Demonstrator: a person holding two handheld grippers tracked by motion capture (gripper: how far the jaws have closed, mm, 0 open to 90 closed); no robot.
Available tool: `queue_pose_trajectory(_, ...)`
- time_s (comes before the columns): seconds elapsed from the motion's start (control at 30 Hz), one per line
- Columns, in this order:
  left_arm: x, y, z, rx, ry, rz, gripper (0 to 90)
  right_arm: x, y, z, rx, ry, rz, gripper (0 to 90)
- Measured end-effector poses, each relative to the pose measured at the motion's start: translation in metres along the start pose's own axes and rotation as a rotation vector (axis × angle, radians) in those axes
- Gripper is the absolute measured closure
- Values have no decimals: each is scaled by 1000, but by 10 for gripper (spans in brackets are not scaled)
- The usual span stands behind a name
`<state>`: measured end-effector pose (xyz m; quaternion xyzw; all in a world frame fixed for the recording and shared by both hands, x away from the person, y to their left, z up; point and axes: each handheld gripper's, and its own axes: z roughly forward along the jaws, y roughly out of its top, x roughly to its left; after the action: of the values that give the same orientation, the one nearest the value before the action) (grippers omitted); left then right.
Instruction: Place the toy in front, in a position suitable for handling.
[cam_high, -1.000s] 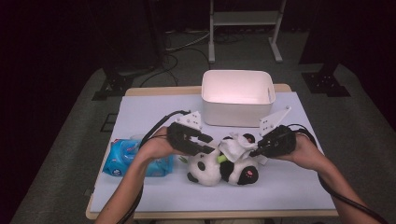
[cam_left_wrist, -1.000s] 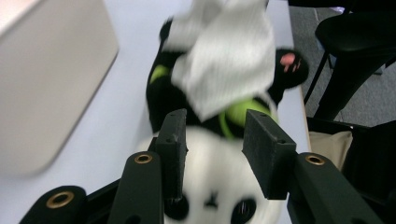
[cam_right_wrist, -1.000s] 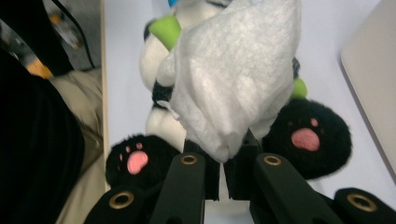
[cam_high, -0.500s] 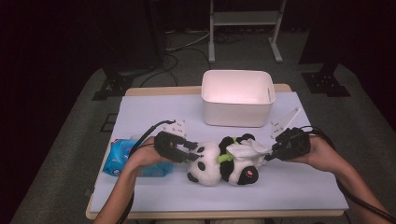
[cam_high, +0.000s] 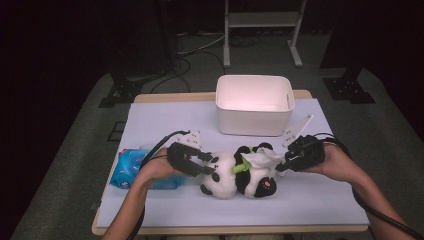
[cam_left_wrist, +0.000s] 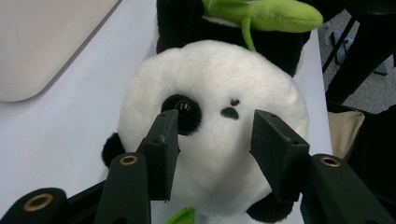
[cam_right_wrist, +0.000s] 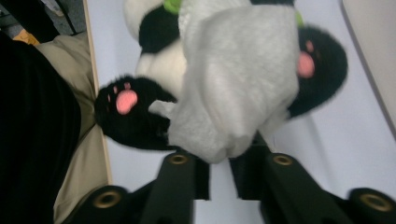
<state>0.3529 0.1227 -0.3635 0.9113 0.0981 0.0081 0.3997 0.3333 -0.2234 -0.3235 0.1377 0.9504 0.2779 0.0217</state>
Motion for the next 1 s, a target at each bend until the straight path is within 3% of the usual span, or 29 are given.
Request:
queue_pose_trajectory(0.2, 0, -5, -1, -5, 1, -14, 507, 2, 22, 11, -29, 10, -37, 640)
queue_pose_trajectory(0.57, 0, -8, 3, -6, -2, -17, 479, 3, 53, 31, -43, 40, -84, 545)
queue_pose_trajectory(0.87, 0, -8, 5, -6, -9, -20, 471, -1, 70, 44, -65, 79, -57, 536)
queue_pose_trajectory(1.0, 0, -9, 6, -5, -6, -21, 461, -1, 74, 52, -63, 70, -49, 588)
